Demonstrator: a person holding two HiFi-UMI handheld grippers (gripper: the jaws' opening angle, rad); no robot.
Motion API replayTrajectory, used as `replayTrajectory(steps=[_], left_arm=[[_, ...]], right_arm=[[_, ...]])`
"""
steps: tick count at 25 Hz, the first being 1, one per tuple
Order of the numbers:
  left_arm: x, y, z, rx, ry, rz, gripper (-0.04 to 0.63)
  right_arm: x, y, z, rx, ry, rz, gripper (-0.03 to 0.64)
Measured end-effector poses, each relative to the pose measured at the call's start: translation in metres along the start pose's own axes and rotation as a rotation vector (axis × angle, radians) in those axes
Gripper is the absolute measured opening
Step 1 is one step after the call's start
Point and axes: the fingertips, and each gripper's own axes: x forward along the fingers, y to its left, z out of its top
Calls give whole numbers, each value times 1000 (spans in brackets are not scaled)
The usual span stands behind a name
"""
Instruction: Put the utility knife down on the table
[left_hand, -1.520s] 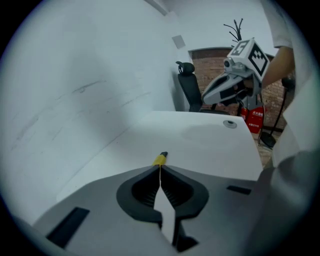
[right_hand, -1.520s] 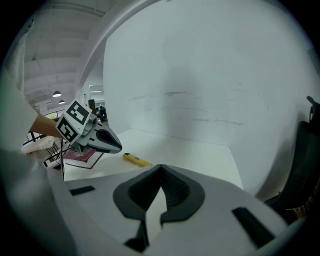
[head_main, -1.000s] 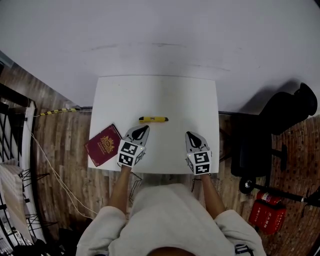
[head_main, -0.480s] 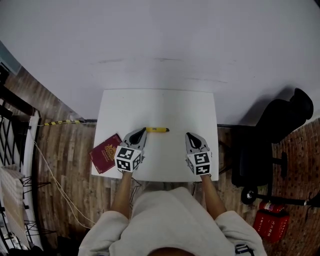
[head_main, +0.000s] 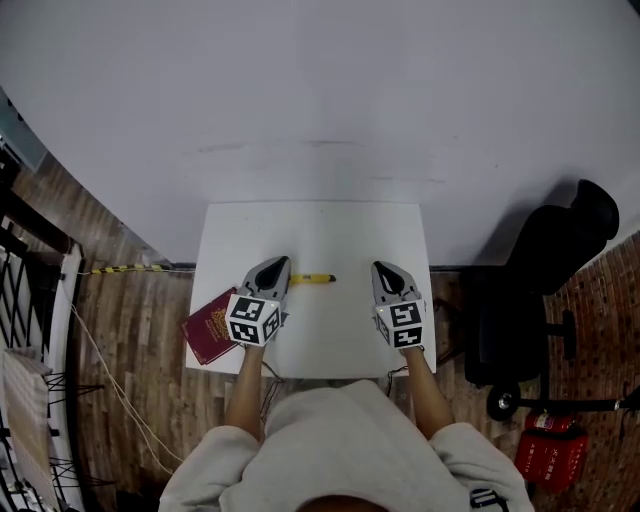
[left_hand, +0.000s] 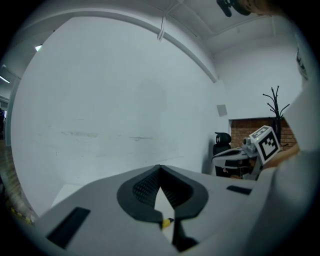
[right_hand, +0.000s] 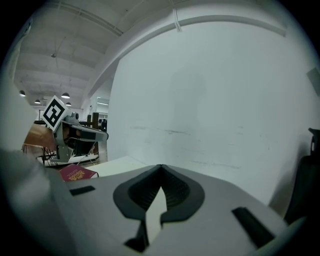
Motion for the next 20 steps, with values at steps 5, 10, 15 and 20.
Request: replayTrajectory(steps=[5, 10, 15, 20], left_arm=[[3, -1, 9, 5, -15, 2, 6], [6, -2, 14, 6, -23, 3, 6], [7, -3, 14, 3, -27, 9, 6], [8, -4, 13, 6, -22, 9, 6]], right_arm=[[0, -8, 8, -5, -17, -13, -2], [1, -13, 10, -3, -22, -20, -3], [1, -16, 9, -1, -21, -18, -3], [1, -16, 10, -2, -22, -18, -2]])
